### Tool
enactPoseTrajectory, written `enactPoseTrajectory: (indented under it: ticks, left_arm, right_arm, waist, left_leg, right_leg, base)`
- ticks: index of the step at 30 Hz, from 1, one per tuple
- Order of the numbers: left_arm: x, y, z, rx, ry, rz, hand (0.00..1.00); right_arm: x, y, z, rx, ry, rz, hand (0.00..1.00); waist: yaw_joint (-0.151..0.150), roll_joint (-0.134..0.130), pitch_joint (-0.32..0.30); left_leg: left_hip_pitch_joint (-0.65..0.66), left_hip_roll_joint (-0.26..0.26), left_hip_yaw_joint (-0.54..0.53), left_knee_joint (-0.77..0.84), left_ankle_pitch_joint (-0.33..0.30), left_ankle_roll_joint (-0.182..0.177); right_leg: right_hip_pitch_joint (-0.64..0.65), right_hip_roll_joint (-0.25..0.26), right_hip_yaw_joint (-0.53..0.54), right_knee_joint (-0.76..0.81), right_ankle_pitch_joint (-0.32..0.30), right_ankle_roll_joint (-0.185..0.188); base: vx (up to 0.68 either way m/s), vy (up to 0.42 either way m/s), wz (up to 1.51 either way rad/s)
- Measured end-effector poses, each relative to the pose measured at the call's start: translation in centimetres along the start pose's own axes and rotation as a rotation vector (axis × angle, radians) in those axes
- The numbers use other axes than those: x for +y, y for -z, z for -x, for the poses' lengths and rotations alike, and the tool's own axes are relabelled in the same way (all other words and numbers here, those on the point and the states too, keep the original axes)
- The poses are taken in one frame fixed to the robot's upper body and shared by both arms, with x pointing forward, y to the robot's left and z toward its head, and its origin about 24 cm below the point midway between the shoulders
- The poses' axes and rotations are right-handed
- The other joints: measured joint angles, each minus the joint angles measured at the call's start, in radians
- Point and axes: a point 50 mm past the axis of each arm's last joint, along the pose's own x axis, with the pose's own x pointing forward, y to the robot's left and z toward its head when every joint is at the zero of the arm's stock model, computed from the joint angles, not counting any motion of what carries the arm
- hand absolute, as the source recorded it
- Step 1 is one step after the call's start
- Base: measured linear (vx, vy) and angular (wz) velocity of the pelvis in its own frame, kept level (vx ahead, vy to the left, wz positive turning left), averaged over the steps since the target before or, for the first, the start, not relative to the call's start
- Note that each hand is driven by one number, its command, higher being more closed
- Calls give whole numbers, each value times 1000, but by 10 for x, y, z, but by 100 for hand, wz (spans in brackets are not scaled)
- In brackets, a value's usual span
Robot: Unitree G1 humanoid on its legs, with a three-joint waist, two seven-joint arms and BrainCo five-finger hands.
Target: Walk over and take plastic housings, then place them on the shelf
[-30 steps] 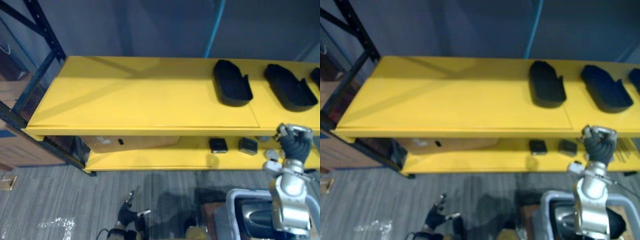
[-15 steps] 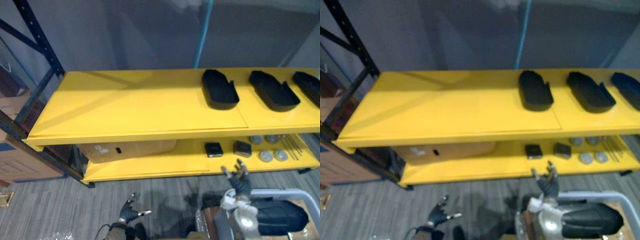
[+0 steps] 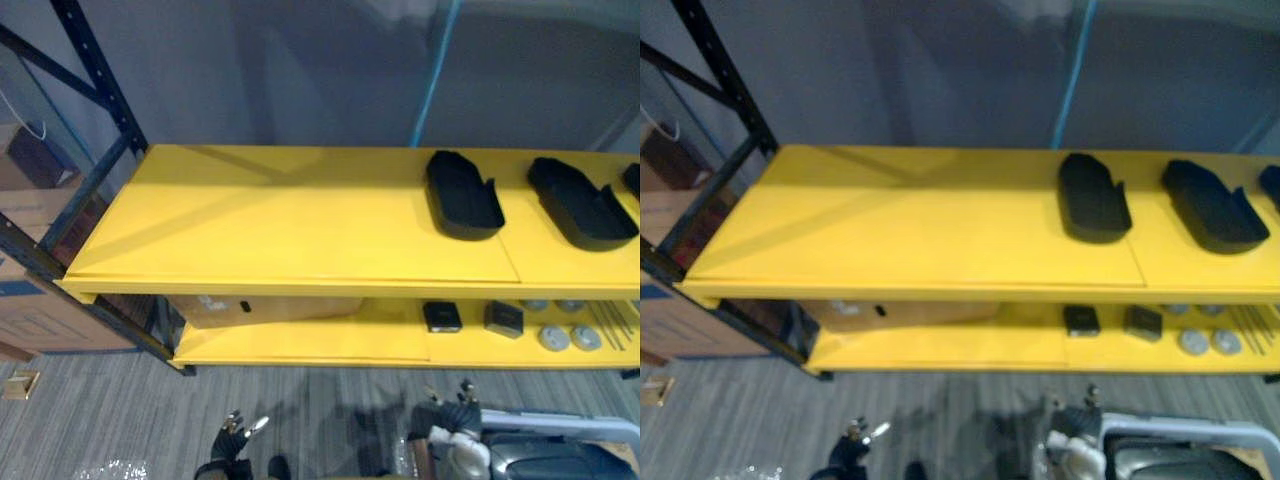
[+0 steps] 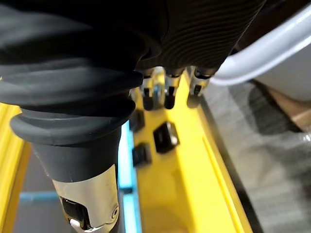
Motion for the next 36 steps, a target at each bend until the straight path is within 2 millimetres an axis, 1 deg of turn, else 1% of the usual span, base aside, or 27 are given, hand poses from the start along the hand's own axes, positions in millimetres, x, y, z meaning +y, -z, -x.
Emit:
enactPoseTrajectory:
  ticks: [2,4,7,9,11,13,14,15,17,18,19,20,21,23,24,25,26,27,28,29,30,31,32,33,34,35,36]
  left_arm:
    - [5,2,0,11,-19,10,0]
    - [11,5,-1,36,-23,20,0]
    - [12,6,-2,43,5,-10,0]
    - [7,1,-4,30,39,-49,0]
    - [0,-2,-6,23,87,-117,0]
    - [-11,-8,-9,9,160,-204,0]
    - [-15,-10,-9,5,180,-226,0]
    - [-23,-14,-11,1,222,-261,0]
    - [-38,-23,-14,-11,299,-337,0]
    - [-43,-27,-15,-18,321,-357,0]
    - [-50,-32,-16,-27,357,-380,0]
    - [-59,-38,-18,-35,399,-415,0]
    - [-61,-41,-19,-37,406,-427,0]
    - [-68,-44,-20,-32,439,-489,0]
    - [-70,-43,-19,-24,450,-497,0]
    - [-71,-41,-19,-14,458,-513,0]
    - [-72,-40,-19,-12,462,-517,0]
    - [-73,-37,-18,-6,463,-502,0]
    - [-73,-33,-17,4,454,-474,0]
    - [-72,-32,-16,6,446,-455,0]
    - [-70,-26,-15,19,429,-429,0]
    - [-66,-21,-13,30,414,-404,0]
    - [-64,-19,-12,34,406,-397,0]
    - [-62,-16,-11,35,390,-390,0]
    - [-59,-12,-10,40,380,-385,0]
    - [-54,-14,-11,38,365,-388,0]
    - [-51,-15,-12,35,356,-393,0]
  right_arm:
    - [-4,-3,-3,-6,8,-16,0]
    - [-9,-11,-9,-32,7,-17,0]
    - [-17,-22,-16,-66,13,-16,0]
    - [-20,-29,-19,-95,16,-12,0]
    - [-17,-43,-20,-156,7,-9,0]
    - [-19,-58,-20,-218,12,-30,0]
    - [-20,-63,-20,-238,17,-34,0]
    - [-24,-72,-19,-277,35,-36,0]
    - [-36,-82,-18,-328,80,-26,0]
    - [-40,-84,-17,-342,93,-16,0]
    - [-46,-87,-14,-362,109,-9,0]
    - [-55,-93,-10,-398,136,5,0]
    - [-58,-96,-8,-410,147,7,0]
    - [-68,-99,-4,-435,183,18,0]
    - [-76,-99,-3,-438,205,32,0]
    - [-84,-96,-1,-434,228,37,0]
    - [-87,-97,0,-441,237,38,0]
    - [-91,-99,1,-464,237,53,0]
    - [-92,-108,0,-510,225,69,0]
    - [-90,-115,-2,-537,213,72,0]
    - [-87,-124,-4,-572,183,91,0]
    - [-87,-127,-5,-583,161,113,0]
    - [-86,-129,-6,-589,148,123,0]
    - [-82,-135,-8,-607,124,137,0]
    - [-80,-141,-10,-624,113,139,0]
    - [-74,-139,-12,-610,101,131,0]
    - [-72,-136,-12,-601,92,135,0]
  waist:
    - [0,-2,4]
    - [0,-2,5]
    - [-2,-2,6]
    - [-3,-2,6]
    - [-5,-2,6]
    - [-14,-2,6]
    - [-23,-2,6]
    - [-41,-2,6]
    - [-65,4,8]
    - [-72,6,10]
    - [-89,8,11]
    - [-108,10,13]
    - [-116,12,14]
    - [-143,14,17]
    - [-161,18,19]
    - [-170,16,21]
    - [-169,13,22]
    - [-167,15,24]
    - [-162,37,27]
    - [-157,49,34]
    - [-147,74,48]
    - [-138,75,48]
    - [-136,76,48]
    - [-132,89,43]
    - [-126,108,43]
    - [-105,92,51]
    - [-103,82,51]
  left_leg:
    - [10,2,12,0,-5,-2]
    - [23,4,33,0,-20,-5]
    - [33,4,57,0,-27,-4]
    - [33,5,72,1,-29,-4]
    - [46,8,105,1,-40,-11]
    - [65,14,152,3,-52,-20]
    - [69,16,163,6,-54,-22]
    - [81,19,179,7,-58,-26]
    - [105,36,220,7,-66,-31]
    - [112,42,226,7,-69,-35]
    - [119,49,243,7,-75,-40]
    - [124,55,276,7,-80,-43]
    - [125,57,289,7,-82,-44]
    - [143,63,337,7,-92,-46]
    - [158,66,364,16,-106,-50]
    - [143,80,368,96,-149,-50]
    - [132,91,351,150,-174,-45]
    - [103,110,275,262,-227,-29]
    - [49,129,150,384,-298,-5]
    - [26,134,86,434,-328,2]
    - [-6,127,-38,509,-365,15]
    - [-26,99,-133,540,-381,36]
    - [-27,85,-171,545,-393,45]
    - [-26,75,-212,534,-433,47]
    - [-26,79,-234,505,-499,20]
    - [-25,69,-216,511,-497,19]
    - [-27,61,-208,512,-496,23]
  right_leg:
    - [1,1,10,0,0,0]
    - [-4,2,40,0,0,-1]
    - [-9,1,66,0,-1,-1]
    - [-18,2,82,0,0,-2]
    - [-26,8,116,0,2,-2]
    - [-37,18,160,-1,6,-8]
    - [-38,19,171,-1,7,-9]
    - [-38,24,183,-1,10,-13]
    - [-40,43,214,-1,29,-32]
    - [-41,50,224,-1,36,-40]
    - [-45,58,233,0,43,-43]
    - [-62,66,262,3,53,-38]
    - [-71,70,272,6,55,-37]
    - [-88,73,316,20,57,-34]
    - [-96,85,350,29,59,-32]
    - [-106,90,385,41,60,-30]
    - [-110,92,412,45,60,-30]
    - [-125,100,470,47,62,-23]
    - [-154,121,511,55,57,-19]
    - [-167,136,540,56,55,-20]
    - [-197,163,600,66,56,-22]
    - [-227,170,641,78,58,-25]
    - [-234,170,653,76,59,-27]
    - [-257,176,666,68,77,-54]
    - [-284,188,664,62,95,-75]
    - [-291,174,670,57,116,-82]
    - [-292,164,669,51,125,-91]
  base:
    - [9,3,-21]
    - [28,10,-34]
    - [36,17,-26]
    - [52,8,-27]
    - [67,6,-48]
    - [88,1,-60]
    - [82,-11,-53]
    - [73,-10,-45]
    - [74,-21,-59]
    - [52,-17,-57]
    - [34,-3,-64]
    - [13,4,-64]
    - [11,15,-81]
    - [8,15,-77]
    - [-5,15,-86]
    - [-13,-2,-93]
    - [-12,-68,-118]
    - [16,-233,-154]
    - [10,-272,-163]
    - [-32,-303,-173]
    - [-95,-234,-165]
    - [-94,-209,-156]
    - [-76,-149,-134]
    - [-58,-59,-105]
    - [-104,-13,-110]
    - [-121,42,-70]
    - [-159,85,-49]
